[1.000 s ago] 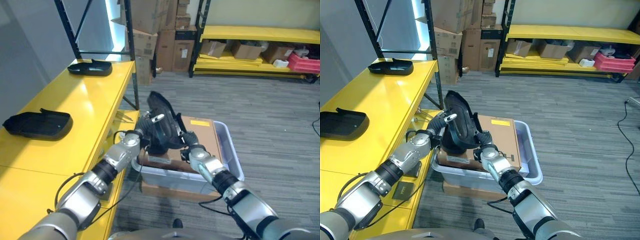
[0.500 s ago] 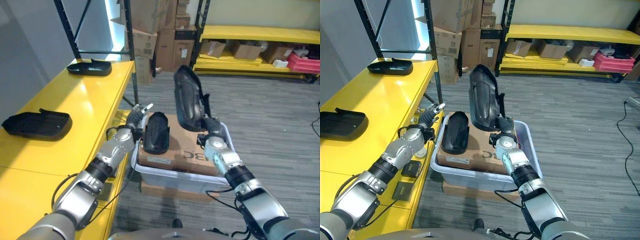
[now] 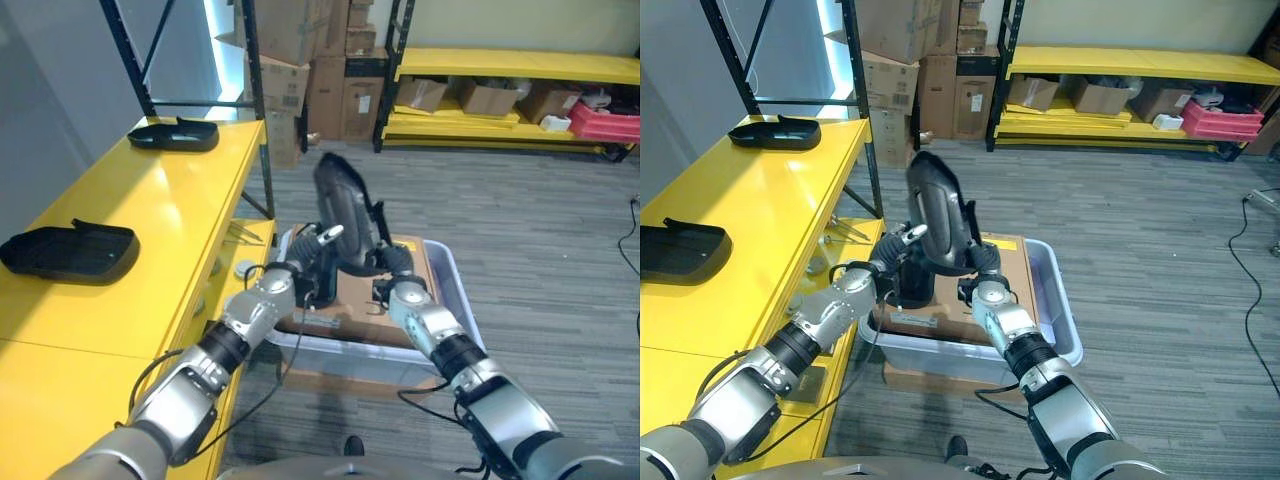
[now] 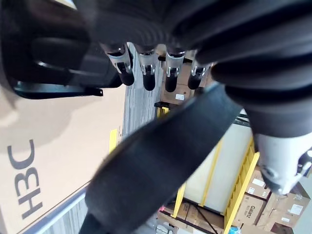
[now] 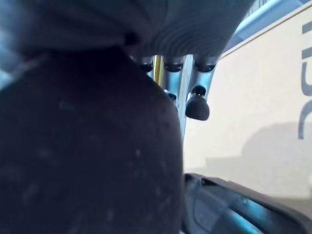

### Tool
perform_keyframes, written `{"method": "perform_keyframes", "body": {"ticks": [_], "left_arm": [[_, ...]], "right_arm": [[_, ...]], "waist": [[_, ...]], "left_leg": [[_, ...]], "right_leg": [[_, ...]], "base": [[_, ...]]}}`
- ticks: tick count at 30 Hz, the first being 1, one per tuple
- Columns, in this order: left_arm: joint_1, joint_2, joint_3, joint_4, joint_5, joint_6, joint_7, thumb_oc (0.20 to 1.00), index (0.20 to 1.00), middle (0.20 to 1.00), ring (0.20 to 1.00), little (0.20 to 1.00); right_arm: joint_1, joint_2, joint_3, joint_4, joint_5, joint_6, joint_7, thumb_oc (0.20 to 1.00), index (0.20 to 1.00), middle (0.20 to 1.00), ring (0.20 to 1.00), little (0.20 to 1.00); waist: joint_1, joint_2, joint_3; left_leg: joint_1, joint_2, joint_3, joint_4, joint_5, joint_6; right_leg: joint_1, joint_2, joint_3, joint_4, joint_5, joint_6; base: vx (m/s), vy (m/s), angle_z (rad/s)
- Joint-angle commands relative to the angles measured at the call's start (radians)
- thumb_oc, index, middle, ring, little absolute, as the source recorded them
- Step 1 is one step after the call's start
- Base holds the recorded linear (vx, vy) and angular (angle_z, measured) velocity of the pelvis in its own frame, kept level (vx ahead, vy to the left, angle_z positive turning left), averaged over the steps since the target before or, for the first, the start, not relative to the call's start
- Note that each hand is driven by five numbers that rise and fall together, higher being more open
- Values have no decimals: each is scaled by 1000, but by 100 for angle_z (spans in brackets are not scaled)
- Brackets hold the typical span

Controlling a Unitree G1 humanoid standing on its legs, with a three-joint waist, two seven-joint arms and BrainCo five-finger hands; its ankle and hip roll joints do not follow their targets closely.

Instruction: Move parts from the plastic box to the shelf.

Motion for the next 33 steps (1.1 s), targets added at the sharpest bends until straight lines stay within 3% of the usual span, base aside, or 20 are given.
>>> {"method": "perform_keyframes", "body": {"ticks": [1,7,12,22,31,32,33], "left_arm": [[-145,-42,-38,65,-21,-77,-5,1000,1000,1000,1000,1000],[-141,-42,-46,61,-2,-73,-27,1000,1000,1000,1000,1000],[-144,-32,-65,48,101,-49,-78,1000,1000,1000,1000,1000],[-166,16,-143,-6,313,59,-100,1000,1000,1000,1000,1000],[-162,38,-152,3,363,52,-118,1000,1000,1000,1000,1000],[-165,40,-154,1,427,29,-119,200,200,200,200,200],[-166,41,-156,3,435,23,-118,200,200,200,200,200]], "right_arm": [[-148,-10,-9,24,-49,-47,30,200,200,200,200,200],[-157,5,29,26,-78,-19,50,200,200,200,200,200],[-157,7,52,23,-115,-6,82,200,200,200,200,200],[-170,18,126,-9,-193,46,134,200,200,200,200,200],[-166,15,144,-20,-193,49,133,200,200,200,200,200],[-166,16,145,-19,-184,49,128,200,200,200,200,200],[-166,16,145,-18,-183,48,128,200,200,200,200,200]], "waist": [[29,10,-20],[33,11,-22],[34,12,-22],[40,14,-24],[43,17,-21],[43,18,-20],[43,17,-20]], "left_leg": [[-36,34,-33,20,-28,-32],[-36,33,-33,24,-33,-31],[-37,33,-34,26,-34,-31],[-36,31,-37,24,-35,-31],[-33,31,-37,21,-33,-30],[-33,30,-39,20,-33,-31],[-33,30,-40,21,-33,-31]], "right_leg": [[67,-36,-26,9,-89,89],[69,-36,-24,9,-94,88],[69,-36,-22,11,-95,88],[70,-35,-18,11,-100,89],[73,-35,-21,12,-101,90],[73,-35,-21,13,-102,90],[73,-35,-20,13,-102,90]], "base": [[0,0,0],[0,0,0],[0,0,0],[0,0,0],[0,0,0],[0,0,0],[0,0,0]]}}
